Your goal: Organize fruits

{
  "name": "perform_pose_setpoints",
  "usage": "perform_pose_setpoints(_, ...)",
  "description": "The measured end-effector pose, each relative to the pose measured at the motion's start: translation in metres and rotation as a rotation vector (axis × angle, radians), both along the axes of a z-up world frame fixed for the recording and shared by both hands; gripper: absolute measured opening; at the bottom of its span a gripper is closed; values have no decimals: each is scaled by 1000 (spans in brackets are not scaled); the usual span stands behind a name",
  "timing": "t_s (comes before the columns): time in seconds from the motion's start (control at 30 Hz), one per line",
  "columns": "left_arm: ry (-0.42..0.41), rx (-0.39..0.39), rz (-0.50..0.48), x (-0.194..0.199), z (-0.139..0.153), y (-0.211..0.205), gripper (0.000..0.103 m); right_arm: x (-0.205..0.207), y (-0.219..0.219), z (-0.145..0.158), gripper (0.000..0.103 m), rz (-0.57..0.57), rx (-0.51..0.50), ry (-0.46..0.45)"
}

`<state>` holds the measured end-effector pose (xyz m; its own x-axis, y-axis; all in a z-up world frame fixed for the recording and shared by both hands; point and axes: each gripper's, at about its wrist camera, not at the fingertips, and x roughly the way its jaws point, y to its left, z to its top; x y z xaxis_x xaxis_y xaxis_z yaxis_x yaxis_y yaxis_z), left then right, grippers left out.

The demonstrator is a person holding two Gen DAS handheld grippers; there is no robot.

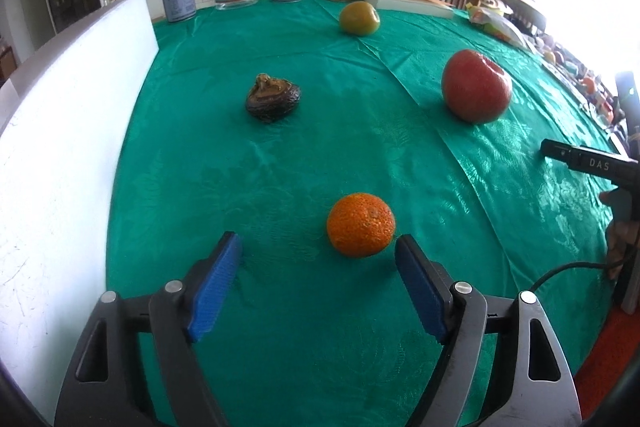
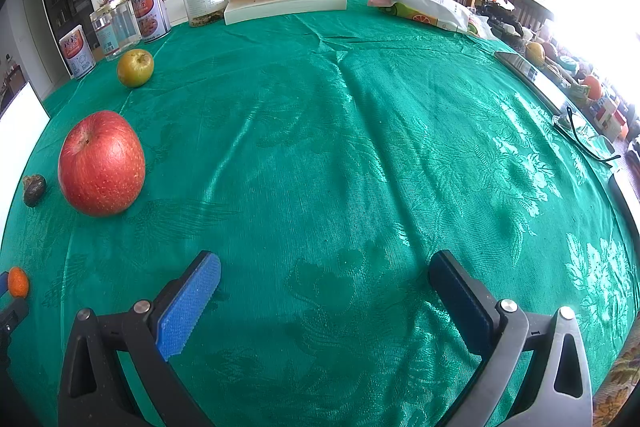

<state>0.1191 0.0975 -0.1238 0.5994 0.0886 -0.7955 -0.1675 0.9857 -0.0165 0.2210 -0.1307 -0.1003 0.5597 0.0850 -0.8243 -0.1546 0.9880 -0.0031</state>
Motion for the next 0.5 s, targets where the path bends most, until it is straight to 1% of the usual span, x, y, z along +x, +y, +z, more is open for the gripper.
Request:
perform_pose_setpoints(0.03, -3, 22, -6, 0, -1, -4, 85, 0, 0, 0, 103, 0, 0, 0)
perform_pose_setpoints(0.07, -2, 22, -8, 0, -2, -5, 88, 0, 0, 0, 103, 0, 0, 0)
perform_pose_setpoints(0.17, 2, 15, -2, 2, -3, -3, 91, 0, 0, 0, 103, 0, 0, 0)
perform_pose_setpoints(0.43, 8, 15, 4, 3, -3, -2, 95, 0, 0, 0, 103, 0, 1, 0)
perform_pose_setpoints(0.5, 7, 15, 3, 4, -3, -2, 95, -1, 0, 2, 103, 7, 16, 4)
